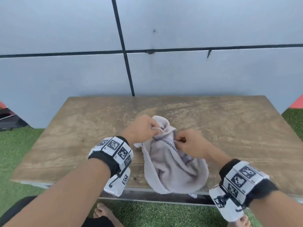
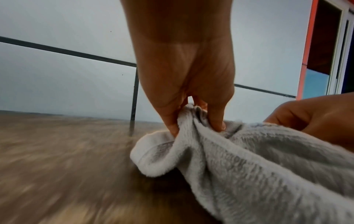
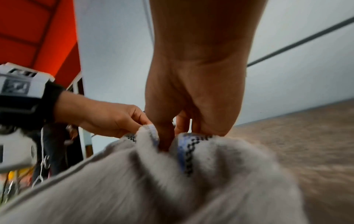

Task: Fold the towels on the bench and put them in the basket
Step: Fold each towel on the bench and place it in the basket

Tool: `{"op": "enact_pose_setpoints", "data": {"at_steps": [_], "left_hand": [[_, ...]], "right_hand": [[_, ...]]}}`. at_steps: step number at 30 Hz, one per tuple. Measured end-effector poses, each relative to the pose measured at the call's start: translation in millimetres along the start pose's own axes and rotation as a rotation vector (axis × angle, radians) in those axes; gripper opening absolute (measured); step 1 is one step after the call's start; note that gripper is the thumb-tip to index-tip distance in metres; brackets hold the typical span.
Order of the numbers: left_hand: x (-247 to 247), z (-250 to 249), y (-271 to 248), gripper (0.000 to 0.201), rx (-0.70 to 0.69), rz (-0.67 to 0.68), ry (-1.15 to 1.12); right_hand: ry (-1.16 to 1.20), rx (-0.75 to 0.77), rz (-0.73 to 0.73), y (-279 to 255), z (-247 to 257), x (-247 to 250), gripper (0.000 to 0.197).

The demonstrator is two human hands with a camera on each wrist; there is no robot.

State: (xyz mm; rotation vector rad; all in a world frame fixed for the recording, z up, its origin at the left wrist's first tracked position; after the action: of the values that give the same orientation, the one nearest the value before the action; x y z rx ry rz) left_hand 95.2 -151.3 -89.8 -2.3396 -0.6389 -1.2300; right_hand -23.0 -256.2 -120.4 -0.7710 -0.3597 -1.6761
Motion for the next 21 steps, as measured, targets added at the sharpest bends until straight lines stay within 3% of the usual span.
{"op": "enact_pose_setpoints", "data": {"at_steps": [4,7,10,14,17,21], "left_hand": [[74.8,-28.8,65.4,0.013,-0.070,-0.194,-0.052],[134.8,-39.5,112.2,0.013,-0.092,-0.342,-0.030],[181.0,-30.0,138.5,0.008,-0.039,-0.480,0.009],[235.0,5.5,135.8,0.016,0.081,-0.768,-0.023],[256.6,31.3,130.2,0.016,0.150,-0.812,-0.108],[258.0,42.0,132.5,0.011,0.181,-0.724,-0.529]], "right_hand": [[0.064,0.056,-0.228,56.8,25.9,85.9,0.043],[0.050,0.057,-0.425,102.7,43.0,160.4,0.031],[0.059,0.066,-0.575,135.4,49.1,215.4,0.022],[0.119,0.080,-0.792,146.3,42.3,268.3,0.016],[0.226,0.047,-0.915,139.4,29.2,292.0,0.014],[0.510,0.014,-0.856,144.9,28.6,284.4,0.008]]}}
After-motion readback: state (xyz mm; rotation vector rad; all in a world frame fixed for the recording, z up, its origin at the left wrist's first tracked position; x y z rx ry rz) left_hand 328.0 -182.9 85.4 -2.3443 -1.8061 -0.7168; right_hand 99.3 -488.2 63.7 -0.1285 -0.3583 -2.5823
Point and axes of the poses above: each hand's wrist, its own y-axis towards the middle knuckle, its own x-axis out of the back of the hand, z = x × y, the point moved 10 cm from there along y, towards the middle knuckle, and after that the axes turned 5 degrees about y, right-handed, at the moved point
